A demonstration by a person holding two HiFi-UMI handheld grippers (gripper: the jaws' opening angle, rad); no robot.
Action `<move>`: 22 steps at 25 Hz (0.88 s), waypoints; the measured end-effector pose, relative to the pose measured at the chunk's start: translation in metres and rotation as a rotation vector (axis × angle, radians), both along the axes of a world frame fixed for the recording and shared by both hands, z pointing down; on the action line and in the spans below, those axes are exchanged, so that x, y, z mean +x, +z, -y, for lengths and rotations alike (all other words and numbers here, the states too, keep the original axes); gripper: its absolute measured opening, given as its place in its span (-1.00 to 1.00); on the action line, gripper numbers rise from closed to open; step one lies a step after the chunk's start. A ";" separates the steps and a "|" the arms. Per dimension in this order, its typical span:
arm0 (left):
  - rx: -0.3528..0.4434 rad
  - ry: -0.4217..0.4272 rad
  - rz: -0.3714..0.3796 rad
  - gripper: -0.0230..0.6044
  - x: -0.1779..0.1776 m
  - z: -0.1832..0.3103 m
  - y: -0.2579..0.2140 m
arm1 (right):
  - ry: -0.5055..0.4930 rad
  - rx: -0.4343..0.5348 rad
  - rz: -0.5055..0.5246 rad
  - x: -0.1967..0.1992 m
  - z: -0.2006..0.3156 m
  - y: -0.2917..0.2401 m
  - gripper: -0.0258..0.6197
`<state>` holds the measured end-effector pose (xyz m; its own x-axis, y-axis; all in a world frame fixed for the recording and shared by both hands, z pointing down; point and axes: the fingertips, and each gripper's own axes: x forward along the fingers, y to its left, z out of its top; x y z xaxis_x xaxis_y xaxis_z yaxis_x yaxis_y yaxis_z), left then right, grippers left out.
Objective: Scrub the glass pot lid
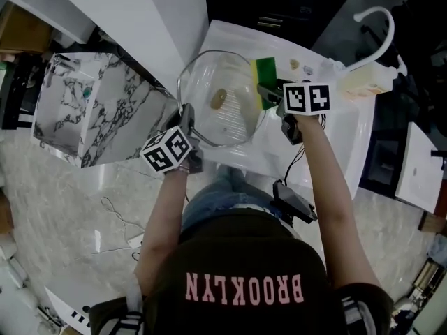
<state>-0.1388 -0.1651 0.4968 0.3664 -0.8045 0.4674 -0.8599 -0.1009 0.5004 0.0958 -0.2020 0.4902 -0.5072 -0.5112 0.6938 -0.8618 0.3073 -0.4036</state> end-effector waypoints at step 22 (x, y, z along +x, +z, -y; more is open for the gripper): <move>-0.002 0.189 0.094 -0.79 0.021 0.026 -0.061 | 0.047 -0.005 0.035 0.003 -0.055 0.016 -0.05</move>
<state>-0.1175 -0.1912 0.4356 0.4657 -0.7245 0.5081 -0.8686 -0.2644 0.4190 0.0993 -0.1470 0.5062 -0.5066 -0.5313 0.6790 -0.8606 0.2646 -0.4351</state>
